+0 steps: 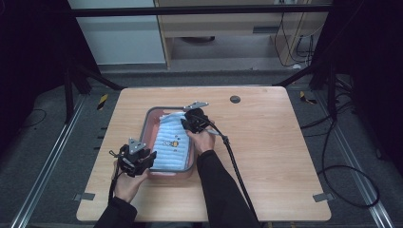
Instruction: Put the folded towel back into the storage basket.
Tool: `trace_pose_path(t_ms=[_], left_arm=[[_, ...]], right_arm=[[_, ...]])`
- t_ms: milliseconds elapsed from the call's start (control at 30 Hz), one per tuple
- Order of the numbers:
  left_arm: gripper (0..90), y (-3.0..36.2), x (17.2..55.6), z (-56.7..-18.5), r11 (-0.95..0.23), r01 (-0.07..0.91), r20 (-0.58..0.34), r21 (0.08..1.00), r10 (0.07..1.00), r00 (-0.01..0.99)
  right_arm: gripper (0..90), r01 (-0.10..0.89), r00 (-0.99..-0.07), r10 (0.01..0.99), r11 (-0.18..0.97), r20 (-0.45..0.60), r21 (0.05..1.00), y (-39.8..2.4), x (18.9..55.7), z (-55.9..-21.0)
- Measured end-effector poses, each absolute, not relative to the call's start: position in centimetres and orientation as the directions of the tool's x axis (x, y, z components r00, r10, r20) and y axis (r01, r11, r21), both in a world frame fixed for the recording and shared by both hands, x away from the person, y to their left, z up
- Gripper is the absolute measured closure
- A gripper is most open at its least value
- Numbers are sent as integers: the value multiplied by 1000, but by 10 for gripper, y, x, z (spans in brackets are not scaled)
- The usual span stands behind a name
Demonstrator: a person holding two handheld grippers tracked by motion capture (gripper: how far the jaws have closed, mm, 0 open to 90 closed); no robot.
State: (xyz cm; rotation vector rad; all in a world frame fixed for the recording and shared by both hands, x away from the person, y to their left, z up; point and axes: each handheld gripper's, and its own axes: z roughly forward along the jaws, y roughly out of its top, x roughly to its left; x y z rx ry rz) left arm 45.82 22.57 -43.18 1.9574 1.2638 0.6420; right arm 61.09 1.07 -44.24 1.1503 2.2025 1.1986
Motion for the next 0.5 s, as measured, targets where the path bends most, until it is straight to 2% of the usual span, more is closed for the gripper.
trace_pose_path(t_ms=[33,100,233,500], left_arm=[[679,226,458,-432,-270,564,30,780,917,398],[662,228,457,-428,-255,554,22,793,919,393],[618,230,455,-423,-248,538,22,806,920,392],[519,239,448,-406,-214,485,-3,848,913,409]], right_arm=[[690,479,-593,804,301,51,824,11,611,-442],[622,460,-583,811,283,46,841,7,609,-436],[559,437,-574,817,256,49,862,-1,605,-426],[341,401,-573,817,209,67,892,-29,589,-403]])
